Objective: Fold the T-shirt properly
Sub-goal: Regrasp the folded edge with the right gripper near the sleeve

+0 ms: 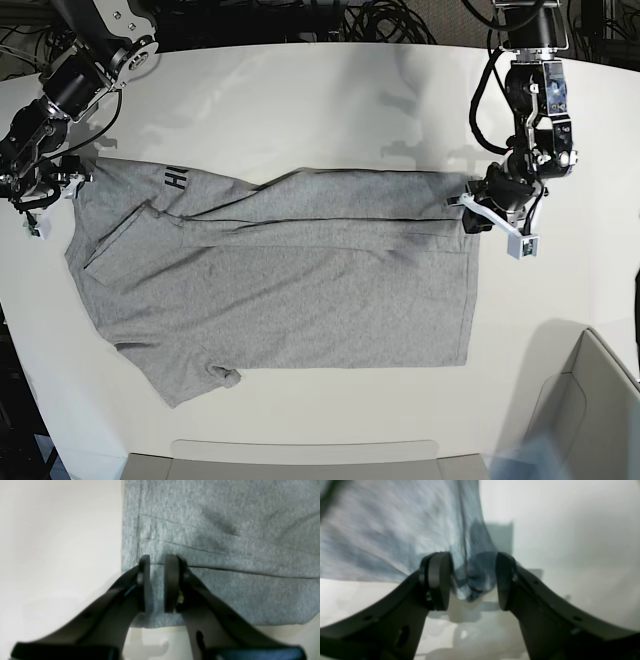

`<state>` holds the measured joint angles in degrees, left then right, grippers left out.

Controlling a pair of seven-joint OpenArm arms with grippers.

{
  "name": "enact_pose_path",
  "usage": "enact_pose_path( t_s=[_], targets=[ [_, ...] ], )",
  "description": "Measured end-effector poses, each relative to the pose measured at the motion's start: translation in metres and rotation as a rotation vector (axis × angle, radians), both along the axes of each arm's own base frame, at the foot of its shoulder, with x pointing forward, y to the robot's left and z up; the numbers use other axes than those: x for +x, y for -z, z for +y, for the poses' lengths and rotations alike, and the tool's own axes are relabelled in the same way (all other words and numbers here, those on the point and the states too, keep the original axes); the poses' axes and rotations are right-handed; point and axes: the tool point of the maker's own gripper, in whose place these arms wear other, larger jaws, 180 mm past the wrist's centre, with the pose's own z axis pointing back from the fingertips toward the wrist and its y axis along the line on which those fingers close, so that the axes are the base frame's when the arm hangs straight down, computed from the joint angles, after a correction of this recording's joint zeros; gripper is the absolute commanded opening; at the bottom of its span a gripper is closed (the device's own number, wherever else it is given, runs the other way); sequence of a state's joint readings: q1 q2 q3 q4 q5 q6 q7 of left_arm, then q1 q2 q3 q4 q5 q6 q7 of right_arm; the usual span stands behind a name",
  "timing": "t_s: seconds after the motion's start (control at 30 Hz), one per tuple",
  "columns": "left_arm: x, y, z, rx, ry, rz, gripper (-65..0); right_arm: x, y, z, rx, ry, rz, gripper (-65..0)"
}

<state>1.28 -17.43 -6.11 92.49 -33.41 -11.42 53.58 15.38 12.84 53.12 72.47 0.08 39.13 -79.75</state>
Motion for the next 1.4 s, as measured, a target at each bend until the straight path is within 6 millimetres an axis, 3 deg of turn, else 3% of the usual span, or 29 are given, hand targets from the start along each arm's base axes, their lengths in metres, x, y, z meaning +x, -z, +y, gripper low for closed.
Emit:
enact_pose_path(
  t_s=[0.13,0.33,0.6,0.73,0.8,0.87,0.93,1.0,1.2,1.4],
  targets=[
    [-0.012,0.010,-0.002,-0.006,0.002,0.034,-53.1,-0.010,0.001,-0.008,-0.007,0.048,0.006,-35.9],
    [-0.009,0.007,-0.001,-0.004,0.002,0.022,-53.1,-0.019,-0.007,-0.029,-0.046,0.076,0.013,-35.9],
    [-0.012,0.007,-0.002,-0.002,0.010,0.030,-53.1,-0.024,0.018,-0.023,0.052,0.078,0.058,-35.9],
    [-0.028,-0.016,-0.024,0.033,0.181,-0.009,-51.2,-0.026,0.020,-0.024,0.055,0.080,0.056,-35.9],
    [-0.032,-0.031,-0.023,0.044,0.206,-0.058,-46.8,-0.026,0.021,-0.025,0.059,0.081,0.039,-35.9],
    [-0.035,-0.033,-0.010,0.016,0.117,-0.071,-41.5,-0.026,0.021,-0.025,0.065,0.082,0.027,-35.9],
    [-0.046,-0.022,0.006,-0.015,0.007,-0.043,-36.8,-0.028,0.021,-0.028,0.061,0.083,0.024,-35.9],
    [-0.056,-0.008,0.009,-0.036,-0.015,-0.002,-34.4,-0.029,0.020,-0.030,0.057,0.084,0.024,-35.9],
    [-0.061,0.032,0.009,-0.104,-0.038,0.099,-34.4,-0.029,0.021,-0.030,0.055,0.083,0.021,-35.9],
    [-0.054,0.035,0.009,-0.124,-0.051,0.095,-34.4,-0.029,0.020,-0.031,0.049,0.083,0.025,-35.9]
  ],
)
